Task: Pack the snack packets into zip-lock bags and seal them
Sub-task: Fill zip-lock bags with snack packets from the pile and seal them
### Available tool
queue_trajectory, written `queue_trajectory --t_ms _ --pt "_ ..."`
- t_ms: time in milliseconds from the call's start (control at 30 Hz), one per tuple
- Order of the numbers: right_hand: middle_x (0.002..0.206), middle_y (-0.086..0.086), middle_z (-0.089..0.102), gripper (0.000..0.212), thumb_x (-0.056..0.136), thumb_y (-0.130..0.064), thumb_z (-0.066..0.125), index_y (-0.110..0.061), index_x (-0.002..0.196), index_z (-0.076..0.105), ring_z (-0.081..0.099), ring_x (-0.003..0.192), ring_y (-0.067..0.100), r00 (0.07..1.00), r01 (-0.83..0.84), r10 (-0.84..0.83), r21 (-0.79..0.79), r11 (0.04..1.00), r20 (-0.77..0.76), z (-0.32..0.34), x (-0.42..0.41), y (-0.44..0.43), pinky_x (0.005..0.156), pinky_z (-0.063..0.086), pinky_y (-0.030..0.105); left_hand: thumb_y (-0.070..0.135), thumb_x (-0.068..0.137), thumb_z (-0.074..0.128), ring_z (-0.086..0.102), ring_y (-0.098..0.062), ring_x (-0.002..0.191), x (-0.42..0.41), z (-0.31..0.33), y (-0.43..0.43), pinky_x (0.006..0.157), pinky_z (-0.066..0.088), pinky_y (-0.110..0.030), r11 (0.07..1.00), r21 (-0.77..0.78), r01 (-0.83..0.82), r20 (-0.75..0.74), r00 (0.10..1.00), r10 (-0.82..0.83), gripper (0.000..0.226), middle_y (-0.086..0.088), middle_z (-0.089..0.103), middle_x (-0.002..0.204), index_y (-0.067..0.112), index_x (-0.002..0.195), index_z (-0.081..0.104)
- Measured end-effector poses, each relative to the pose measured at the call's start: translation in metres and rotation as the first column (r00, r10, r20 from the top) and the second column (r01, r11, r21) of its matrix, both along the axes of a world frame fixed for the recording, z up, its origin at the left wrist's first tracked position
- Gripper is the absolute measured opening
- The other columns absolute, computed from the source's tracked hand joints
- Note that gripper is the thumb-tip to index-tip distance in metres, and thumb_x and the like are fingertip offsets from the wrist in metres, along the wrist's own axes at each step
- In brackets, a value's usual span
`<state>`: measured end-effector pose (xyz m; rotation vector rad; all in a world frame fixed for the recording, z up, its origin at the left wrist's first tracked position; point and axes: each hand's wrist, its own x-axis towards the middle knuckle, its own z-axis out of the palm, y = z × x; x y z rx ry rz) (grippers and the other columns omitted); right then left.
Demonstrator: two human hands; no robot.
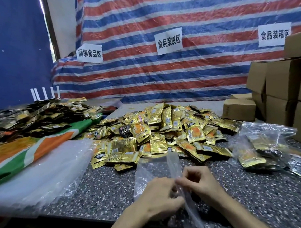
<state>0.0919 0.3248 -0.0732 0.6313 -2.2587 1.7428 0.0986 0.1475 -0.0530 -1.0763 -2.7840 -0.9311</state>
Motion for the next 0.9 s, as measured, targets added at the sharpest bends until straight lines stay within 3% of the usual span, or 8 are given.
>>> queue_trajectory --t_ms 100,200,300,400,633,700,767,900 --pt "0.055 -0.001 0.058 0.027 0.074 -0.042 0.069 -0.021 0.058 0.066 0.052 0.054 0.01 1.0 0.012 -0.012 -0.009 1.0 -0.008 0.004 0.002 -0.001 0.054 0.04 0.019 0.067 0.081 0.04 0.064 -0.003 0.083 0.003 0.002 0.001 0.079 0.052 -0.027 0.995 0.09 -0.037 0.165 0.986 0.022 0.053 0.01 0.073 0.095 0.028 0.103 0.069" --pt "0.055 0.002 0.059 0.02 0.079 -0.024 0.068 -0.013 0.062 0.068 0.053 0.053 0.011 1.0 0.014 -0.013 -0.05 0.999 0.006 0.005 0.003 0.0 0.053 0.041 0.019 0.065 0.088 0.043 0.065 -0.01 0.079 0.005 0.003 0.001 0.077 0.051 -0.03 0.973 0.215 -0.09 0.287 0.958 0.025 0.049 0.009 0.072 0.087 0.026 0.092 0.071" --pt "0.052 0.004 0.056 0.023 0.085 -0.008 0.068 -0.002 0.063 0.065 0.049 0.046 0.013 0.997 0.062 -0.056 -0.14 0.988 0.047 0.005 0.002 0.003 0.046 0.04 0.02 0.044 0.096 0.048 0.057 0.0 0.065 0.001 0.003 -0.003 0.069 0.046 -0.026 0.941 0.293 -0.167 0.311 0.948 0.072 0.04 0.013 0.065 0.07 0.027 0.065 0.068" --pt "0.046 0.003 0.05 0.037 0.088 0.01 0.061 -0.004 0.054 0.06 0.04 0.04 0.009 0.974 0.226 -0.212 -0.279 0.933 0.078 0.007 0.0 0.013 0.042 0.033 0.019 0.015 0.097 0.053 0.06 -0.008 0.061 -0.007 0.011 -0.018 0.066 0.054 -0.026 0.836 0.441 -0.326 0.383 0.911 0.154 0.044 -0.008 0.059 0.073 0.018 0.054 0.053" --pt "0.049 -0.002 0.054 0.029 0.082 -0.019 0.058 -0.009 0.054 0.057 0.045 0.044 0.005 0.952 0.291 -0.307 -0.307 0.906 -0.004 0.054 -0.005 0.033 0.043 0.038 0.014 0.017 0.093 0.059 0.058 -0.015 0.05 -0.029 0.053 -0.036 0.048 0.046 -0.02 0.727 0.532 -0.434 0.428 0.879 0.212 0.035 -0.007 0.062 0.056 -0.003 0.064 0.063" --pt "0.067 0.0 0.066 0.023 0.087 -0.024 0.058 -0.015 0.067 0.065 0.057 0.06 0.008 0.908 0.405 -0.415 -0.146 0.903 -0.051 0.063 -0.02 0.044 0.055 0.049 0.018 0.012 0.091 0.06 0.057 -0.013 0.045 -0.037 0.061 -0.031 0.043 0.047 -0.022 0.688 0.565 -0.456 0.447 0.87 0.209 0.032 -0.005 0.062 0.053 -0.001 0.062 0.062" --pt "0.107 0.003 0.068 0.015 0.09 -0.012 0.061 -0.017 0.104 0.065 0.063 0.095 0.013 0.822 0.566 -0.562 0.226 0.793 -0.09 0.06 -0.038 0.059 0.087 0.057 0.035 0.011 0.09 0.061 0.057 -0.012 0.043 -0.042 0.065 -0.026 0.041 0.047 -0.023 0.661 0.584 -0.471 0.452 0.865 0.217 0.029 -0.009 0.065 0.054 -0.005 0.066 0.063" --pt "0.154 0.006 0.04 0.08 0.08 0.008 0.056 -0.018 0.152 0.031 0.037 0.14 0.024 0.762 0.505 -0.647 0.652 0.565 -0.029 0.037 -0.066 0.083 0.117 0.034 0.048 0.012 0.088 0.065 0.059 -0.018 0.046 -0.048 0.057 -0.019 0.045 0.051 -0.028 0.663 0.571 -0.483 0.48 0.852 0.207 0.025 -0.033 0.067 0.08 0.0 0.066 0.07"
